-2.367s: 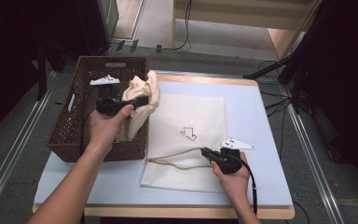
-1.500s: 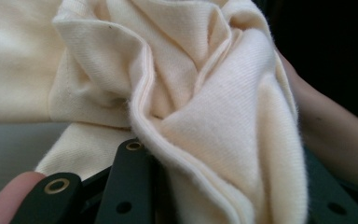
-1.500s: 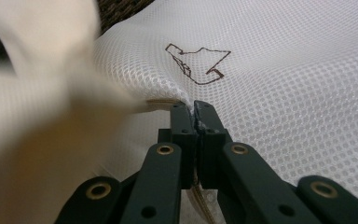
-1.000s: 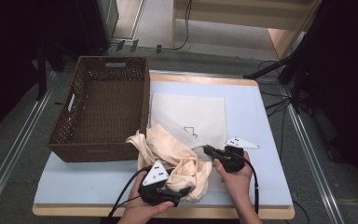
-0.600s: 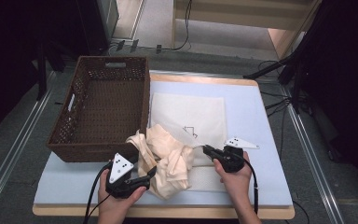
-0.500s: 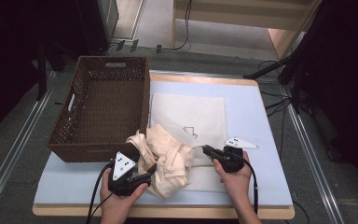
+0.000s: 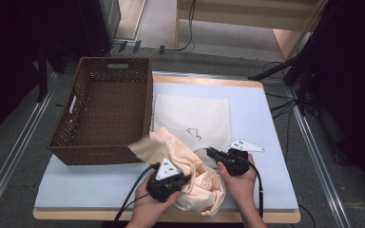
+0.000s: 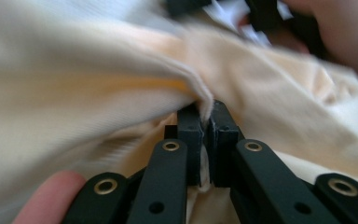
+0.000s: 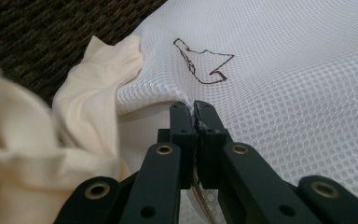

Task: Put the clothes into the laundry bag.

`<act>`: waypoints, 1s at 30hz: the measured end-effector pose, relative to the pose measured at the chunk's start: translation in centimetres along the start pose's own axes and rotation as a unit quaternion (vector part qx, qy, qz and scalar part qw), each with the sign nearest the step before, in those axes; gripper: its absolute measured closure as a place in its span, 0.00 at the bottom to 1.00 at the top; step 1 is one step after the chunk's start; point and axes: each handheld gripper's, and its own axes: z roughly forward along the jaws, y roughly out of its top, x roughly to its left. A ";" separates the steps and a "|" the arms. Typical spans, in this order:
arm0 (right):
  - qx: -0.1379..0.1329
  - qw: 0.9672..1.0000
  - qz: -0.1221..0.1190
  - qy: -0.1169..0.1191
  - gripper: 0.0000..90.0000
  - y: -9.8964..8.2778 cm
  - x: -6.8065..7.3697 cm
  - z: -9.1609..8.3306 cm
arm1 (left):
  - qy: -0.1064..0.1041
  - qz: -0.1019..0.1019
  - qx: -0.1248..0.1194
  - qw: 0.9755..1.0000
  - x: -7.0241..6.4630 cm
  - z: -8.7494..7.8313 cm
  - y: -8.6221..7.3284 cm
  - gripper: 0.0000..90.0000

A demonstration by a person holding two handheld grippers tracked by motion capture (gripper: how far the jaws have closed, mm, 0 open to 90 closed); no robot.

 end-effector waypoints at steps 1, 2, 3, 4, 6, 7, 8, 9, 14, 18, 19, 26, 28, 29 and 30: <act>-0.001 1.000 0.000 0.001 0.98 0.0 0.0 0.0 | 0.007 -0.005 -0.005 1.000 -0.1 0.1 0.0 0.92; 0.000 1.000 -0.001 0.002 0.98 0.0 -0.1 0.0 | 0.007 -0.020 -0.013 1.000 0.1 0.0 0.2 0.87; 0.000 1.000 0.000 0.001 0.98 0.0 0.0 0.0 | 0.004 -0.032 -0.022 0.999 0.4 -0.3 0.3 0.80; -0.001 1.000 0.000 0.002 0.98 0.0 0.0 -0.1 | 0.003 -0.035 -0.028 0.999 0.7 -0.8 0.4 0.73; -0.003 1.000 0.000 0.002 0.98 0.0 0.1 -0.2 | 0.005 -0.028 -0.044 0.999 1.1 -2.1 0.5 0.66; -0.003 1.000 -0.003 0.003 0.98 0.0 0.1 -0.2 | 0.007 -0.028 -0.056 0.998 1.4 -2.8 0.5 0.63; -0.003 1.000 -0.005 0.003 0.98 0.0 0.1 -0.2 | 0.013 -0.029 -0.070 0.997 1.8 -3.4 0.6 0.60; -0.004 1.000 -0.004 0.004 0.98 0.1 0.1 -0.2 | 0.024 -0.031 -0.080 0.996 2.3 -4.0 0.8 0.57; -0.004 1.000 -0.002 0.004 0.98 0.2 0.2 -0.2 | 0.062 -0.046 -0.056 0.995 4.1 -3.0 1.8 0.44; -0.007 1.000 -0.006 0.010 0.98 0.4 0.4 -0.4 | 0.071 -0.053 -0.005 0.996 5.0 0.0 1.6 0.45; -0.007 1.000 -0.008 0.011 0.98 0.4 0.5 -0.4 | 0.069 -0.059 0.010 0.996 5.3 0.6 1.5 0.47; -0.006 1.000 -0.011 0.016 0.98 0.3 0.6 -0.4 | 0.030 -0.062 0.033 0.997 5.3 0.9 2.1 0.95; -0.007 1.000 -0.010 0.016 0.98 0.3 0.5 -0.4 | 0.002 -0.064 0.026 0.998 5.3 0.5 2.4 0.96; -0.007 1.000 -0.011 0.016 0.98 0.3 0.5 -0.3 | -0.012 -0.063 0.022 0.998 5.1 0.4 2.5 0.96; -0.007 1.000 -0.011 0.015 0.98 0.3 0.5 -0.4 | -0.025 -0.059 0.021 0.998 4.9 0.4 2.5 0.96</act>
